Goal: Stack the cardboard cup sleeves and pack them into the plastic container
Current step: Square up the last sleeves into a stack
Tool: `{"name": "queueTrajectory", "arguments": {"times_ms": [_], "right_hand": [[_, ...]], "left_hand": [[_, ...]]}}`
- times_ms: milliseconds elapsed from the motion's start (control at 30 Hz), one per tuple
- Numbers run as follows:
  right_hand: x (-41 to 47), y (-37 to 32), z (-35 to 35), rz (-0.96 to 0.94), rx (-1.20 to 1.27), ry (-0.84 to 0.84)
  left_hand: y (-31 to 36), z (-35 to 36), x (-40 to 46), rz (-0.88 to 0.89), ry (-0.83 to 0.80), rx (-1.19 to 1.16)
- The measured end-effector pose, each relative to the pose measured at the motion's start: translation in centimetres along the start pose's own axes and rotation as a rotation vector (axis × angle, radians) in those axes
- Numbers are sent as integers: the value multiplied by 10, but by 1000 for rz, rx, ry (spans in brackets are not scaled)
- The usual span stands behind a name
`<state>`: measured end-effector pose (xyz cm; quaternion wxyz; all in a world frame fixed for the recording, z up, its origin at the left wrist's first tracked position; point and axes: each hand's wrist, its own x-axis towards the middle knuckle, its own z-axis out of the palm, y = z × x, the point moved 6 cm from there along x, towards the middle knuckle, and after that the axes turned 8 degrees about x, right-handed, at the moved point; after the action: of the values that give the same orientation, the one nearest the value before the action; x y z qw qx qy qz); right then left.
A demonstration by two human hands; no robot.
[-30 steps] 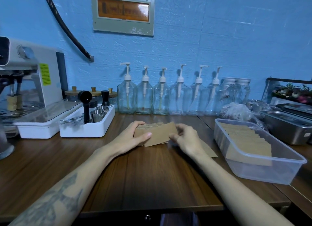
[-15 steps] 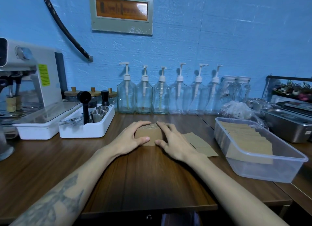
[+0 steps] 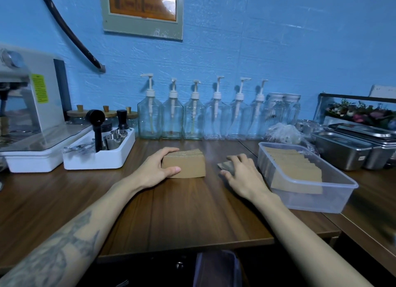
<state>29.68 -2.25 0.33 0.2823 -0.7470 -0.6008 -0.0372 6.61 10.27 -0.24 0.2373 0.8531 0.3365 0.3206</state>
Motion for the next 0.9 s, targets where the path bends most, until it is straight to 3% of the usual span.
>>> {"name": "queueTrajectory", "arguments": {"times_ms": [233,400,667,900], "right_hand": [[-13,24,-9,161,-24,15],[-8,20,-9,172,-56,15],[10,-1,-9,-150,32,-35],[26,-21,-11,-275,78,-40]], "left_hand": [[4,5,0,4,-22,-11],[6,4,0,18,-10,8],[-5,-4,2,4,59,70],[-13,-10,3,-39,92,86]]}}
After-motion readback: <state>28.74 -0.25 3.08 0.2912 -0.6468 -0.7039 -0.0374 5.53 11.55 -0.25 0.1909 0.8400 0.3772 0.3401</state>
